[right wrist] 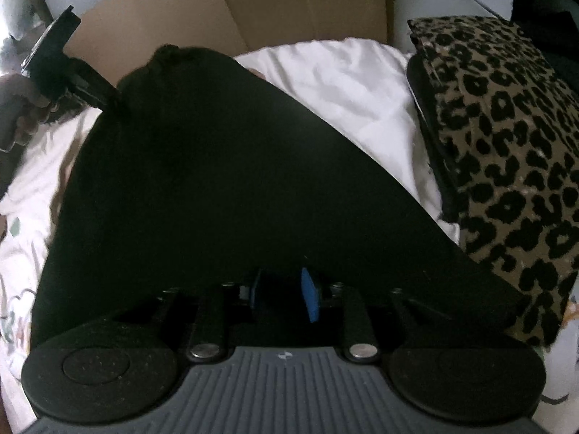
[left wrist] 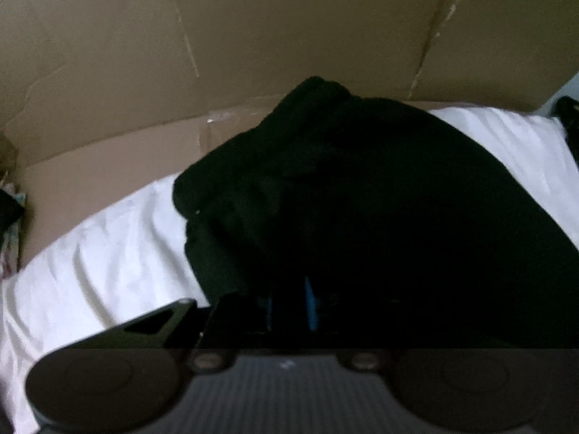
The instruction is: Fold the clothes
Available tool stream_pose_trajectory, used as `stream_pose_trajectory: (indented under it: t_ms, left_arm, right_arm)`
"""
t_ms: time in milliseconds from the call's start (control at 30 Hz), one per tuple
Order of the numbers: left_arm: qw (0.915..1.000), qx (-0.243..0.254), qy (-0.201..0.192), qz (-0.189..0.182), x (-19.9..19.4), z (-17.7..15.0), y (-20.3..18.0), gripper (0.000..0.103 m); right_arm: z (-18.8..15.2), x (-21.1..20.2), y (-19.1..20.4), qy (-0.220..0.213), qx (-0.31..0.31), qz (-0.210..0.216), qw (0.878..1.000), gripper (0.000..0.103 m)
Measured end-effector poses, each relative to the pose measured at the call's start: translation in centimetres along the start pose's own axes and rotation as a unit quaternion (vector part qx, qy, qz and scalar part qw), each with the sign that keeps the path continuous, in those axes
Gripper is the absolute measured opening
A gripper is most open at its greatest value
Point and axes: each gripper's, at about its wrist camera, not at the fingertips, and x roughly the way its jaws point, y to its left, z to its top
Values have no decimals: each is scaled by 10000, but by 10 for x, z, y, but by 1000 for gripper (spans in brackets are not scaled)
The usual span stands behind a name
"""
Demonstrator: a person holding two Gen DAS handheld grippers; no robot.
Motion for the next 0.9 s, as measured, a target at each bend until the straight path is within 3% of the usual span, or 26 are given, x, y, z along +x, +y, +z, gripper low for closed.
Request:
stream_pose_trajectory:
  t_ms: [133, 233, 433, 500, 767, 900]
  left_arm:
    - [9999, 37, -78, 131, -2, 1, -6, 19]
    - [9999, 33, -168, 13, -18, 0, -4, 26]
    - [9996, 17, -272, -103, -57, -10, 0, 30]
    - [9994, -12, -304, -174, -68, -14, 0, 40]
    - [9978, 201, -330, -546, -104, -62, -16, 42]
    - [9972, 28, -134, -734, -106, -97, -19, 43]
  right_arm:
    - [-8, -4, -10, 85, 109, -76, 9999, 31]
    - [-11, -11, -12, 84, 214, -124, 9997, 31]
    - [-12, -25, -12, -62, 399, -56, 9992, 32]
    - [-12, -29, -9, -166, 372, 18, 9992, 32]
    - [-13, -27, 24, -250, -114, 364, 9990, 33]
    - [-16, -20, 49, -196, -441, 512, 9975, 33]
